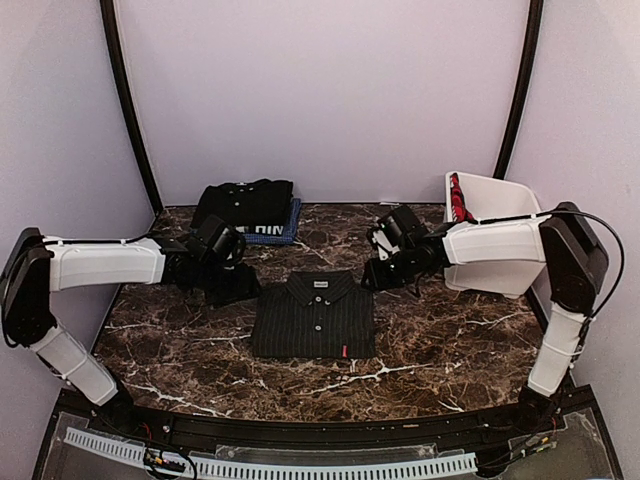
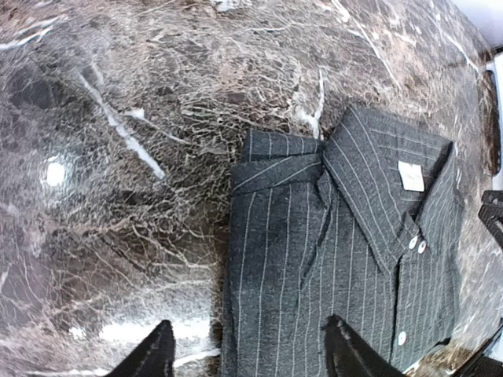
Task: Fold and stack the long sleeve shirts
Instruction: Adjust the square-folded shirt at the center of the board, then smooth out the square-folded shirt at the center of the board.
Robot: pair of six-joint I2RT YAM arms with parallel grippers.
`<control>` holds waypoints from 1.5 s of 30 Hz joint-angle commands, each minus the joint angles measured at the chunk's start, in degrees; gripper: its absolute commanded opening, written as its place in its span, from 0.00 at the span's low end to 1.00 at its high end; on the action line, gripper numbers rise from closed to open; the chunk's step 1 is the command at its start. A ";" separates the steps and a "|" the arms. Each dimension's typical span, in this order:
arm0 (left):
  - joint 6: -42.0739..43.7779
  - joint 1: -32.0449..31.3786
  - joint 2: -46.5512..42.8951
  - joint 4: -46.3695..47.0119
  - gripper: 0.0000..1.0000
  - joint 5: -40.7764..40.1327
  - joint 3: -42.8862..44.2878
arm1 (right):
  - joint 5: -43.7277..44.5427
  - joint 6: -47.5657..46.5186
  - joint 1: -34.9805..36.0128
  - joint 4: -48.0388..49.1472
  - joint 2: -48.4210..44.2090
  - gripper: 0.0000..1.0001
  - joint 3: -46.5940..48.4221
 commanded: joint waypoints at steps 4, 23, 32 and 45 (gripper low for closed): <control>3.51 0.44 2.51 4.97 0.49 7.84 3.09 | 0.58 0.01 2.32 -2.06 -4.97 0.43 1.37; 1.43 0.38 14.49 14.53 0.36 15.21 5.72 | -7.28 11.63 13.14 6.58 -9.42 0.23 -16.98; 1.25 0.62 16.64 14.96 0.32 15.87 5.20 | -7.22 12.00 13.67 5.64 -9.35 0.25 -20.82; 3.43 3.49 8.03 9.67 0.34 13.44 7.61 | 0.19 5.11 14.45 -4.67 -8.92 0.46 -3.90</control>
